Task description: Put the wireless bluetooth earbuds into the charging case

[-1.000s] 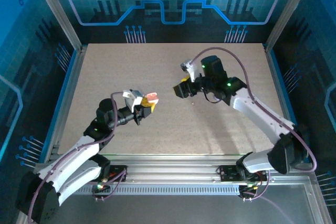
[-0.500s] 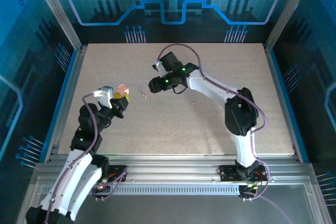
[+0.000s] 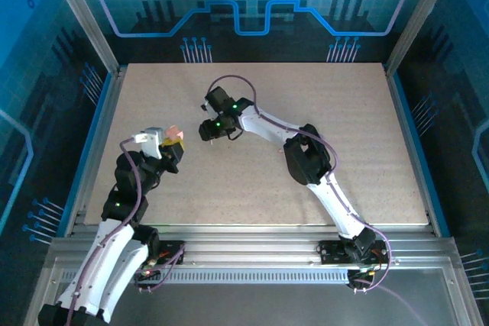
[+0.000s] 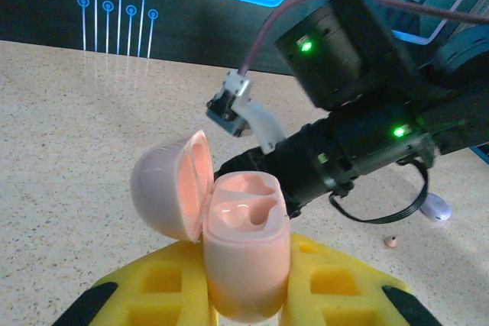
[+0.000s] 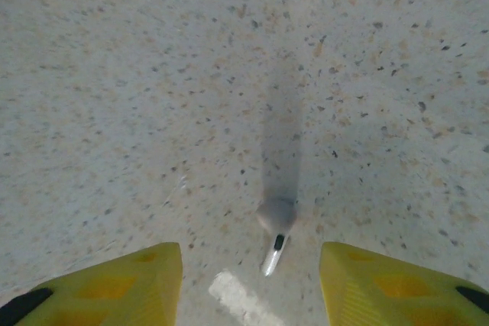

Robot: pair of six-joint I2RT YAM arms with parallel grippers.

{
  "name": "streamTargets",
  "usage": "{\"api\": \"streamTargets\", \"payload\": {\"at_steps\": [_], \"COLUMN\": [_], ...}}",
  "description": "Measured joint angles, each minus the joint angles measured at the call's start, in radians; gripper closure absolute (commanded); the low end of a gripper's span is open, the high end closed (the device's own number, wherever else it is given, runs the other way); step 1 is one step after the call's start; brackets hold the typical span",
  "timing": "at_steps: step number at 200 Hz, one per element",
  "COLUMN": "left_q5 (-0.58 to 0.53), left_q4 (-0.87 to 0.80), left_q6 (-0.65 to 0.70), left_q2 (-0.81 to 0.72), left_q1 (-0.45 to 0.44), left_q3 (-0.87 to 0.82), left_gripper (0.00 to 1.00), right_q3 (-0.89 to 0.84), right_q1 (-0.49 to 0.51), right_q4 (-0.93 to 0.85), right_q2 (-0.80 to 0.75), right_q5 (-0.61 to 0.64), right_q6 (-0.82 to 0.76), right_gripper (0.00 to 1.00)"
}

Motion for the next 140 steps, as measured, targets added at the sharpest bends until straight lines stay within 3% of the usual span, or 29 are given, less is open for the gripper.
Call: {"api": "streamTargets", "payload": {"at_steps": [140], "left_q5": [-0.008], "left_q4": [0.005], "left_q6": [0.0], "left_q2": [0.0], "left_q1": [0.006], "left_q3": [-0.01], "left_gripper": [0.86], "right_q3": [0.098], "right_q1": [0.018], "right_q4": [-0.032], "right_q2": [0.096], "right_q5": [0.105], "right_q6": [-0.037], "right_gripper": [0.68]}}
